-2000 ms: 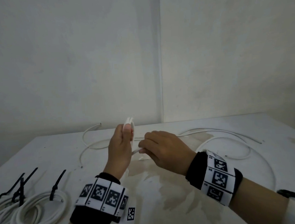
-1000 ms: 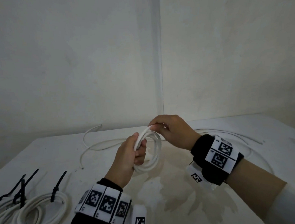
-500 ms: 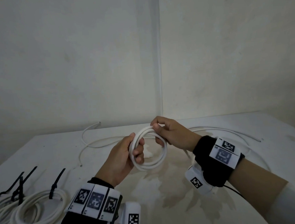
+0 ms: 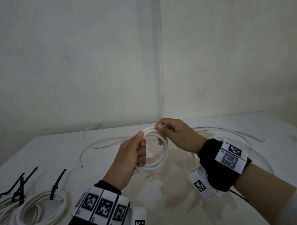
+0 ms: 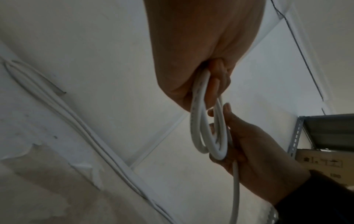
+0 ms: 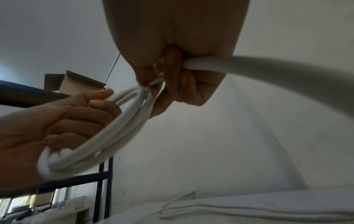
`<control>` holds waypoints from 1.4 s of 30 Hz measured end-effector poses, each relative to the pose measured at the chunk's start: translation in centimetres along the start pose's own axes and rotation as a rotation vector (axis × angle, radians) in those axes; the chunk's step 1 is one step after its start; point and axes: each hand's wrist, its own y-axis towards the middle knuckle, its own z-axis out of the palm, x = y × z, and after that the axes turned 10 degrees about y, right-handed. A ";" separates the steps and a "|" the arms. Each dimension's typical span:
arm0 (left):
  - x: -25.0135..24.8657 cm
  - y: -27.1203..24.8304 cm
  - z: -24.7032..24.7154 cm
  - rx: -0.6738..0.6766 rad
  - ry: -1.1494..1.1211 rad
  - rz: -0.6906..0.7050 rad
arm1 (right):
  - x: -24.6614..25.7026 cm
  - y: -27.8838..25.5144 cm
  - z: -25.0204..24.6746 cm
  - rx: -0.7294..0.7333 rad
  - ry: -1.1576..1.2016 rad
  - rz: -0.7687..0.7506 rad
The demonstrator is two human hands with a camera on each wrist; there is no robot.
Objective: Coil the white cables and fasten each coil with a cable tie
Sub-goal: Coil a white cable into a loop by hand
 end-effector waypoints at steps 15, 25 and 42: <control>-0.7 1.3 -6.8 -0.303 -0.430 0.071 | -5.2 -1.2 -3.9 -0.216 -0.527 0.039; -1.1 2.3 -6.0 -0.541 -0.227 0.138 | -4.2 -1.0 0.3 0.007 -0.911 -0.494; -0.2 2.5 -3.0 -0.507 -0.097 0.124 | -2.8 -2.1 4.1 0.082 -0.943 -0.766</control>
